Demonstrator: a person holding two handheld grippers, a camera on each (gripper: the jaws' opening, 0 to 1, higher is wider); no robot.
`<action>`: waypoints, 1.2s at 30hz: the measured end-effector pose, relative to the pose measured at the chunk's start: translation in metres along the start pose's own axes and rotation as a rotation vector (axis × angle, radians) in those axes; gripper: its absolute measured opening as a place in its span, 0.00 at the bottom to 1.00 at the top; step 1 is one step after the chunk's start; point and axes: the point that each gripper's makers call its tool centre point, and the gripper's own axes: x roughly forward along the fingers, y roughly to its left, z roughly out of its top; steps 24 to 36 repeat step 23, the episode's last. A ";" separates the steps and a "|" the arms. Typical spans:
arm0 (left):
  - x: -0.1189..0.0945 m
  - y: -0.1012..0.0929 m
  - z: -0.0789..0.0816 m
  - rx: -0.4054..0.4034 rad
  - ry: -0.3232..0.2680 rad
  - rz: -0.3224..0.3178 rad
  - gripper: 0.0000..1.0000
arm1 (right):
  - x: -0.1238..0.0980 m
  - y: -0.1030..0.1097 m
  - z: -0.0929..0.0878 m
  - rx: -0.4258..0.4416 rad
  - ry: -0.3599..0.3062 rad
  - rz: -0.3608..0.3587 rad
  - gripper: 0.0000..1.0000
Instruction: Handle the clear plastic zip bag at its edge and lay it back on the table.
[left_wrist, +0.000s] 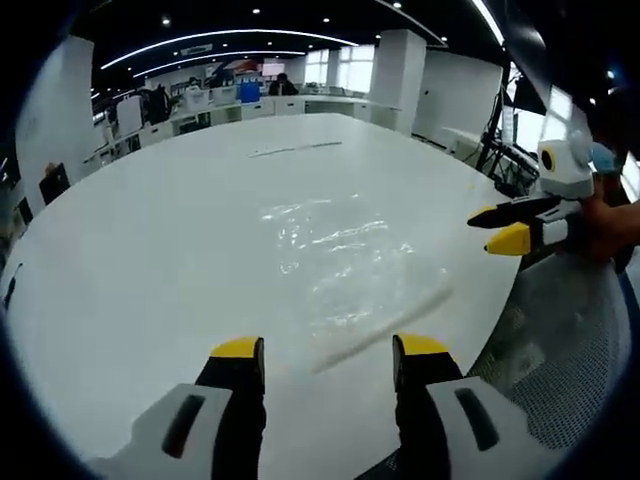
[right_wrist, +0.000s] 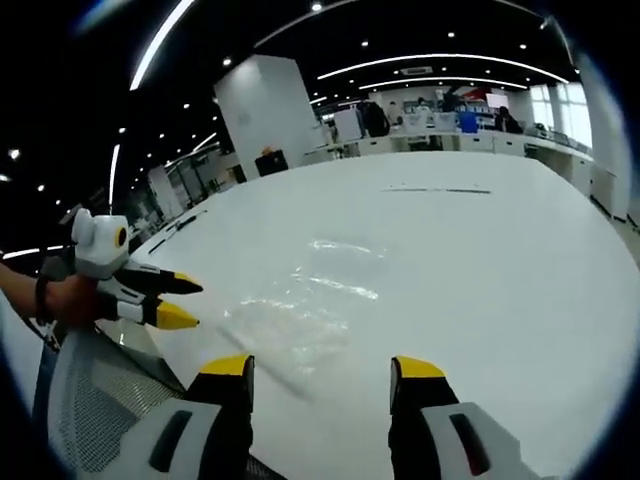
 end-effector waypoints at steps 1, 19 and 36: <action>-0.001 0.001 0.000 -0.007 -0.002 0.004 0.49 | 0.000 0.000 0.000 0.000 0.001 0.000 0.54; -0.004 0.013 -0.001 -0.037 -0.013 0.048 0.48 | 0.000 0.002 -0.002 0.000 -0.002 0.013 0.54; -0.003 0.013 -0.002 -0.029 -0.008 0.046 0.48 | 0.000 0.001 -0.001 0.003 -0.003 0.009 0.54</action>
